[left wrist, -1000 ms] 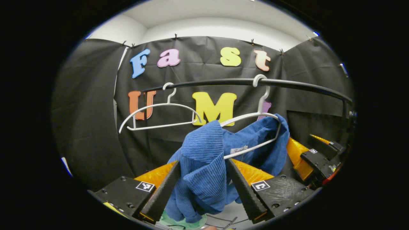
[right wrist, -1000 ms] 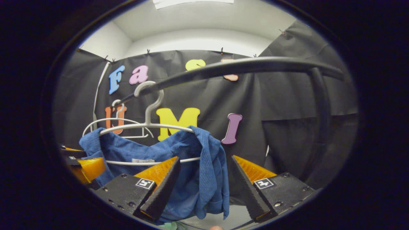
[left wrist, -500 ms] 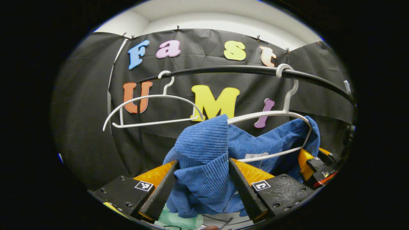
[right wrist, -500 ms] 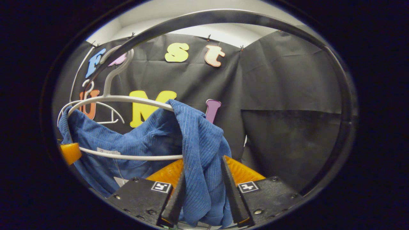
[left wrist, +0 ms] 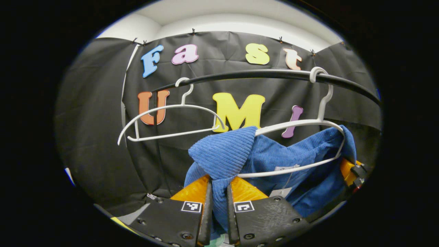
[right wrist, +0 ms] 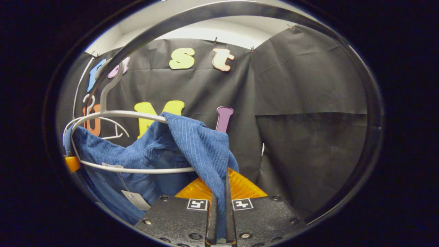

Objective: Grasp the clothes on the hanger with both hands and then place them into the laundry hamper below.

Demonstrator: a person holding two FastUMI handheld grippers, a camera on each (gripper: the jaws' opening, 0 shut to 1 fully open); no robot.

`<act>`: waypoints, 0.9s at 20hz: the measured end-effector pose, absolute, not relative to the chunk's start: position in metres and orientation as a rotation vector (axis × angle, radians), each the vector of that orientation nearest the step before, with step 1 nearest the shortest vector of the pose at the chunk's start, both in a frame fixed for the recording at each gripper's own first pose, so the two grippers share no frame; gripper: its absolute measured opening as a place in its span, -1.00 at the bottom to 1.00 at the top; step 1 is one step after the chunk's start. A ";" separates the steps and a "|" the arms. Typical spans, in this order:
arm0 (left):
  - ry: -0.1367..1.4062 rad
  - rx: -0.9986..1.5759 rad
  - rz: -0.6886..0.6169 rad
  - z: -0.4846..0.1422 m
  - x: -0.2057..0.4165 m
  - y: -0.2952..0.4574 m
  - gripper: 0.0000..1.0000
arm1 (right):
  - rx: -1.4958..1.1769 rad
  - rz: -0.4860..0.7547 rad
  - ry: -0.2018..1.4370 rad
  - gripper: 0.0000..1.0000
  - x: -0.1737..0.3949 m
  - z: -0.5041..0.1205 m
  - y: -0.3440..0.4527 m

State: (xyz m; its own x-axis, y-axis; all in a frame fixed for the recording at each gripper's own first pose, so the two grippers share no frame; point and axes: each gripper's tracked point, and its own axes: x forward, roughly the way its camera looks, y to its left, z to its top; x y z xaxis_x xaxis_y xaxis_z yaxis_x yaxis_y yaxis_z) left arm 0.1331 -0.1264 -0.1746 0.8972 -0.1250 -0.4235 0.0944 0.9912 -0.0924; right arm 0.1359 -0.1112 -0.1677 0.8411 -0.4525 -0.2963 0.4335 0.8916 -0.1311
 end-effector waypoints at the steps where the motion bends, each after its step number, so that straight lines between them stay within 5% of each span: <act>1: 0.439 -0.073 -0.128 -0.172 0.134 -0.124 -0.65 | -0.051 -0.483 0.319 -0.75 0.136 -0.165 -0.114; 2: 0.438 -0.081 -0.152 -0.170 0.133 -0.119 -0.80 | -0.041 -0.493 0.314 -0.76 0.136 -0.163 -0.117; 18: 0.408 -0.068 -0.370 -0.109 0.131 -0.075 -0.80 | -0.018 -0.514 0.297 -0.84 0.139 -0.159 -0.125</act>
